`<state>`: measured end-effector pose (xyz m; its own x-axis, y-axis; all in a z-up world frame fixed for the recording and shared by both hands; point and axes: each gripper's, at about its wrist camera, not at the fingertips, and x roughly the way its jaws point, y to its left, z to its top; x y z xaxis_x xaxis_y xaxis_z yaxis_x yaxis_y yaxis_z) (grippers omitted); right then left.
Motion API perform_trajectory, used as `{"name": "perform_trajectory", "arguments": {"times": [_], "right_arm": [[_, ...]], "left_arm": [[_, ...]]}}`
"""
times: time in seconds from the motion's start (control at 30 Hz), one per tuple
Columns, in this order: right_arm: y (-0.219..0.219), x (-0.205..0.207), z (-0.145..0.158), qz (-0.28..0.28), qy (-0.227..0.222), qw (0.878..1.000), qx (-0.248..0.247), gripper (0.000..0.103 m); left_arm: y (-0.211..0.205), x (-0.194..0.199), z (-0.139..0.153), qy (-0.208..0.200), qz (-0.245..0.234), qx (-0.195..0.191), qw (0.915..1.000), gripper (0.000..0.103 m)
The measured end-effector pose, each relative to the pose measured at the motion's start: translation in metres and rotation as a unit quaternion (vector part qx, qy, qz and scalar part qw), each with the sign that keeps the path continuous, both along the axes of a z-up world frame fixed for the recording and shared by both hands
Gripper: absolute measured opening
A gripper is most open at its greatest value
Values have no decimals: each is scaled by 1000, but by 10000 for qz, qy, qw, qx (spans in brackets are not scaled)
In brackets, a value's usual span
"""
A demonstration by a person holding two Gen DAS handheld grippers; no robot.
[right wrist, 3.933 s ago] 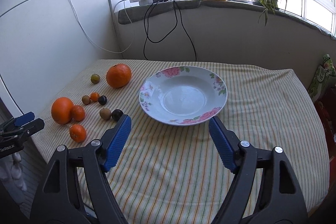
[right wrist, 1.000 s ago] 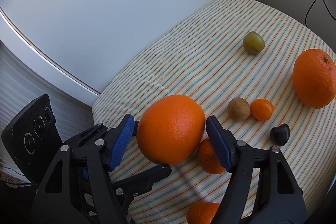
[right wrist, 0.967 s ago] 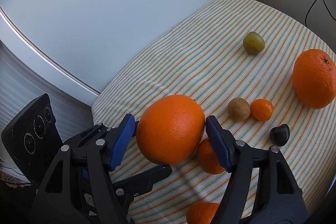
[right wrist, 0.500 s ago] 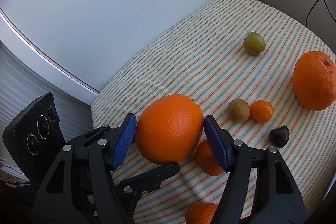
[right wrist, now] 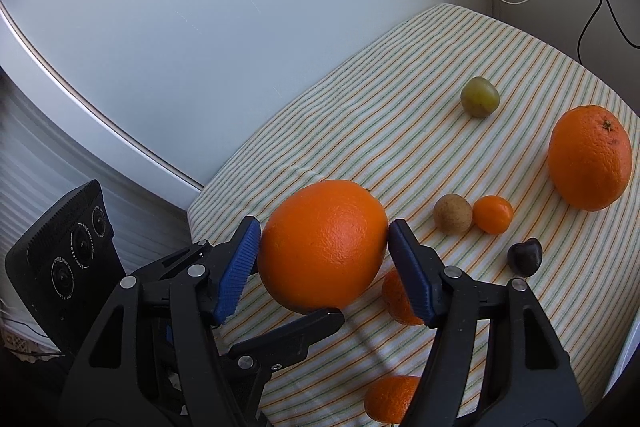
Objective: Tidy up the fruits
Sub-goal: 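Close the right tool around the large orange, then carry the large orange into the white floral plate and open the right tool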
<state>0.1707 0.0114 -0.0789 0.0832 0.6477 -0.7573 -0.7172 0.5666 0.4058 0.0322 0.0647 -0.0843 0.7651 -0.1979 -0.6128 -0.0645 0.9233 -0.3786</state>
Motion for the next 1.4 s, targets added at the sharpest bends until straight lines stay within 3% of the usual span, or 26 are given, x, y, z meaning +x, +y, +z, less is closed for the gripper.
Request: {"name": "perform_trajectory", "arguments": {"times": [0.33,0.87,1.4], "right_arm": [[-37,-4,30,-249,-217,9992,222,69],[-134,2,59,-985,-449,9932,422,69],[-235,35,47,-1869,-511,9802,397,69]], "left_arm": [[-28,5,23,-204,-258,144,9994,61],[-104,40,45,-325,-1010,269,9940,61],[-184,90,40,-200,-1683,211,9853,61]]}}
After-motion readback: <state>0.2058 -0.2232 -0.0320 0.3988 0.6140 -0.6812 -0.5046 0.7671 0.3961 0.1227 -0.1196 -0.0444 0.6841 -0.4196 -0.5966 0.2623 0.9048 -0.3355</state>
